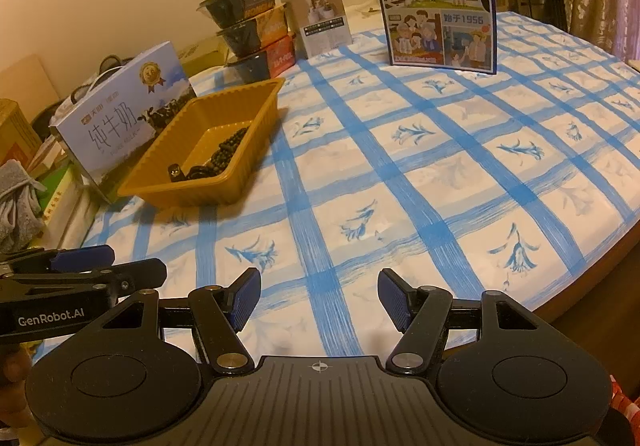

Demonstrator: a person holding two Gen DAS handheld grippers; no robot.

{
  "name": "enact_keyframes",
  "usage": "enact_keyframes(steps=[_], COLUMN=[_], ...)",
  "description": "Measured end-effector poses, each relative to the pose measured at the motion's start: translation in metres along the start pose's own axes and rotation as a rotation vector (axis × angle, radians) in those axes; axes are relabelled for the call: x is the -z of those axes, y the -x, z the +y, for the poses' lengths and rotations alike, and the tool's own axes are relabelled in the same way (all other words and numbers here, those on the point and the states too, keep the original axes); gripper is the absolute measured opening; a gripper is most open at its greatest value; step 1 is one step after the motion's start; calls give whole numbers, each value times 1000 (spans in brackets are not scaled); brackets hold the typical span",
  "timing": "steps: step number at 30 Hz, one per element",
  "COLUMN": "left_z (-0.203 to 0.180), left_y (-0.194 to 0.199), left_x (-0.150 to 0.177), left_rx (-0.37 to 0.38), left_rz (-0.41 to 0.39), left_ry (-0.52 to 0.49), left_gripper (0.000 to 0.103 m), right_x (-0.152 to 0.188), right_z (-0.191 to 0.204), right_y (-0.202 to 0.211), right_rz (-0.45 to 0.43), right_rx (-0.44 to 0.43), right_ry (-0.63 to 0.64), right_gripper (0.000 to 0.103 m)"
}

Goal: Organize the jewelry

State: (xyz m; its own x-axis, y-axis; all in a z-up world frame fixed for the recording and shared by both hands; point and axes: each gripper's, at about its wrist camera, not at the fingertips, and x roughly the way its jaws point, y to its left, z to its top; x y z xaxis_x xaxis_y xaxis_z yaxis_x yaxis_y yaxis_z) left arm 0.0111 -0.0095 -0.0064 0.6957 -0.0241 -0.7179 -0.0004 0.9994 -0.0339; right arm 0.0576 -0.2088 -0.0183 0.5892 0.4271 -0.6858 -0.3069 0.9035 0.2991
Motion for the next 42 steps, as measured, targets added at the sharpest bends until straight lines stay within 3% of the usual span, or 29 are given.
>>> enact_keyframes(steps=[42], left_z=[-3], left_y=[-2], left_x=[0], left_rx=[6], left_rz=[3], left_ry=[-8], left_gripper=[69], right_x=[0], right_z=[0], right_y=[0], right_rz=[-3], right_rx=[0], right_ry=[0], right_gripper=[65])
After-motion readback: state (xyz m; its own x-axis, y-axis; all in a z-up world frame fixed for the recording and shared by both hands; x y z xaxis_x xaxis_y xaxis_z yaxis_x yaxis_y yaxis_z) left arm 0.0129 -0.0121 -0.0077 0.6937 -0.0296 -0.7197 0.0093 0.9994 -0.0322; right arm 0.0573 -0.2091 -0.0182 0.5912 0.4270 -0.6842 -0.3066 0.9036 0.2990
